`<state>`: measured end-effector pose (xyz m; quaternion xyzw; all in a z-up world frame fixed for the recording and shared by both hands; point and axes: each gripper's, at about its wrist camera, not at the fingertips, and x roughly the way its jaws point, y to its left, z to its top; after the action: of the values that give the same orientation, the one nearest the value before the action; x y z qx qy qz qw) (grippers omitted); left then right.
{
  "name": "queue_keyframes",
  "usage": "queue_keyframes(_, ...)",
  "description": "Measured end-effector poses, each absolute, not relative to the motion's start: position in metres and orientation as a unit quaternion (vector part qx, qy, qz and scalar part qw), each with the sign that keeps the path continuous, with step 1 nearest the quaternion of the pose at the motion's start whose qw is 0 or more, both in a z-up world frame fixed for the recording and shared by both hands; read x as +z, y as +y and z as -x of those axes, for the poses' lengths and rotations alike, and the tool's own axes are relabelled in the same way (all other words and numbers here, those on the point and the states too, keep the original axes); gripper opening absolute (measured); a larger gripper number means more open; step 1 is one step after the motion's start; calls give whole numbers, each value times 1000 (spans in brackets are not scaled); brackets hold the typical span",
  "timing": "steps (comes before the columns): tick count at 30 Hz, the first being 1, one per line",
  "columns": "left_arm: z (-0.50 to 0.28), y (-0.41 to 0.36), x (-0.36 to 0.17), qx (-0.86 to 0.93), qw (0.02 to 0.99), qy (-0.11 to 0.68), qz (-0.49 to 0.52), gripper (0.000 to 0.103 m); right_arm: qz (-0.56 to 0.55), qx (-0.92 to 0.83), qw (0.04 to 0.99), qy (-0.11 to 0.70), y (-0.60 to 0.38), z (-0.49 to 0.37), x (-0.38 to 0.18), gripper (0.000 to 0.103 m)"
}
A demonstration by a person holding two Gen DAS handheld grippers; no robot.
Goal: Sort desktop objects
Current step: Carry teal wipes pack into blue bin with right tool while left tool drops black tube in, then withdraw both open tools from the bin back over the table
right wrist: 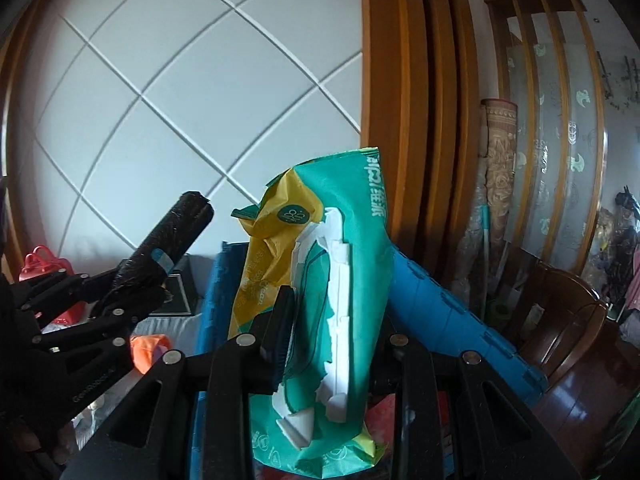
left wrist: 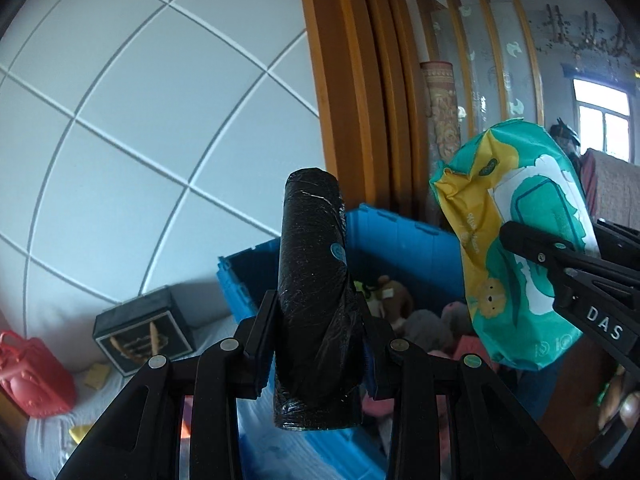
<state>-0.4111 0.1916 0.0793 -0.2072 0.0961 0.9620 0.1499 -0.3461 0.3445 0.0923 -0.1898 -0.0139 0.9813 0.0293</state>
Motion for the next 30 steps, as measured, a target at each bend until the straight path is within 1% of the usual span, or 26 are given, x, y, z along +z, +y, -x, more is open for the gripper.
queue_keyframes(1, 419, 203, 81, 961, 149, 99, 209, 36, 199, 979, 35, -19, 353, 361, 93, 29)
queue_keyframes(2, 426, 213, 84, 962, 145, 100, 208, 47, 212, 976, 35, -23, 360, 373, 92, 30)
queue_keyframes(3, 432, 221, 87, 964, 138, 101, 204, 57, 225, 973, 35, -25, 367, 386, 91, 35)
queue_keyframes(4, 436, 227, 91, 967, 129, 100, 196, 80, 228, 972, 42, -27, 374, 395, 89, 41)
queue_keyframes(5, 436, 231, 95, 971, 121, 97, 184, 89, 231, 971, 51, -28, 380, 404, 87, 57)
queue_keyframes(6, 437, 234, 100, 974, 113, 93, 174, 90, 224, 972, 62, -29, 386, 406, 86, 73)
queue_keyframes(7, 439, 235, 105, 976, 108, 89, 168, 90, 216, 973, 73, -29, 391, 406, 86, 79)
queue_keyframes(8, 441, 236, 108, 977, 106, 87, 166, 90, 209, 974, 78, -28, 396, 405, 86, 82)
queue_keyframes(13, 440, 229, 110, 981, 81, 85, 154, 91, 190, 979, 70, -11, 408, 388, 87, 82)
queue_keyframes(19, 411, 229, 91, 982, 75, 93, 149, 91, 154, 986, 62, 19, 410, 344, 79, 82)
queue_keyframes(30, 342, 206, 70, 986, 81, 62, 132, 91, 156, 985, 77, 15, 374, 294, 58, 82)
